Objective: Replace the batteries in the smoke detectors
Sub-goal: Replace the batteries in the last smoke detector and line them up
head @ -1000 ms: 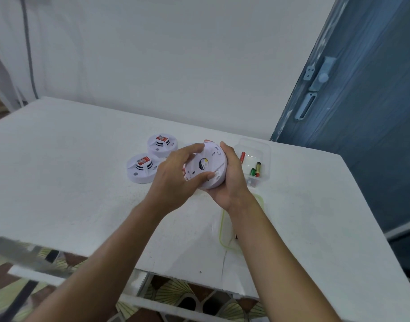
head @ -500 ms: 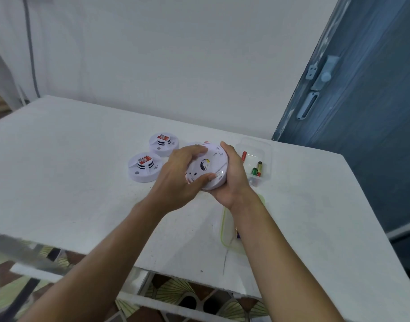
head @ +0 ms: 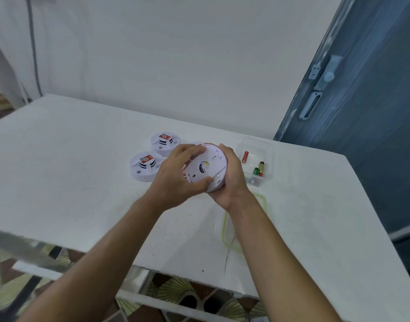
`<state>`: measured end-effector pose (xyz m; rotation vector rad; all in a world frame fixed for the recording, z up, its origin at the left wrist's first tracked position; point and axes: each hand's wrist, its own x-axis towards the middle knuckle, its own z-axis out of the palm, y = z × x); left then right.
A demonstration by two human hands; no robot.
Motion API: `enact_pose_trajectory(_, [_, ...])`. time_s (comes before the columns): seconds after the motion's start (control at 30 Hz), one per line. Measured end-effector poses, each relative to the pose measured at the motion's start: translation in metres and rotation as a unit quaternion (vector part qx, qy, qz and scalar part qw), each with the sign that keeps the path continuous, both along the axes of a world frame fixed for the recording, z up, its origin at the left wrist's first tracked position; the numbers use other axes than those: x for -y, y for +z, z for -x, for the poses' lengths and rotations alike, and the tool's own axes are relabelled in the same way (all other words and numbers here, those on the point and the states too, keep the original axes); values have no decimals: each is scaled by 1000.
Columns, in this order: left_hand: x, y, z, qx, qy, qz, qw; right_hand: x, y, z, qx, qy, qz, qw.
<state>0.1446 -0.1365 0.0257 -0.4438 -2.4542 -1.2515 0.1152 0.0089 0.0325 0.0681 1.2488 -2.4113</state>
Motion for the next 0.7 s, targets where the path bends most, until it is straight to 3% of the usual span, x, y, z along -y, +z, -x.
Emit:
enact_pose_trajectory(0.3, [0, -6, -8, -36, 4, 26, 999, -7, -3, 3, 19, 14, 32, 999])
enact_pose_trajectory(0.47, [-5, -6, -14, 10, 32, -55, 998, -4, -7, 1, 18, -16, 28, 999])
enact_pose_trajectory(0.7, [-12, -6, -14, 24, 62, -88, 994, 1, -5, -4, 27, -57, 57, 996])
